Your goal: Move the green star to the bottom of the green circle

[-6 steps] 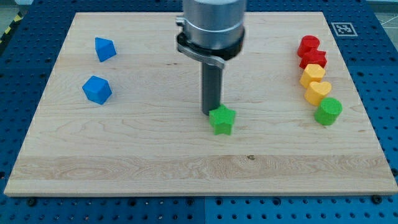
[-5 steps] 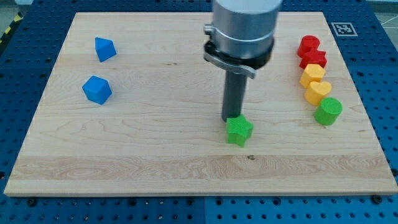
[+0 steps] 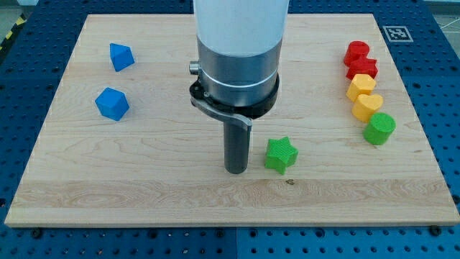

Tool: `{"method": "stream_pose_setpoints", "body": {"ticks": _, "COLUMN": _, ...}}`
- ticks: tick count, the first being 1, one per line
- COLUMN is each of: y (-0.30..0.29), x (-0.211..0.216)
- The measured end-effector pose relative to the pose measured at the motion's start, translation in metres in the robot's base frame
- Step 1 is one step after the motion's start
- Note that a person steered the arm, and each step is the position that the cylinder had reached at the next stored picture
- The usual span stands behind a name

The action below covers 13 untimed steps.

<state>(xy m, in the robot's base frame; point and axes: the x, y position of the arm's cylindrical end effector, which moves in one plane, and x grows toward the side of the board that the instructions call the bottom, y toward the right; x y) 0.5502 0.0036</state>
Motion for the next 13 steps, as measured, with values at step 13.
{"method": "stream_pose_setpoints", "body": {"ticks": 13, "y": 0.122, "x": -0.026}}
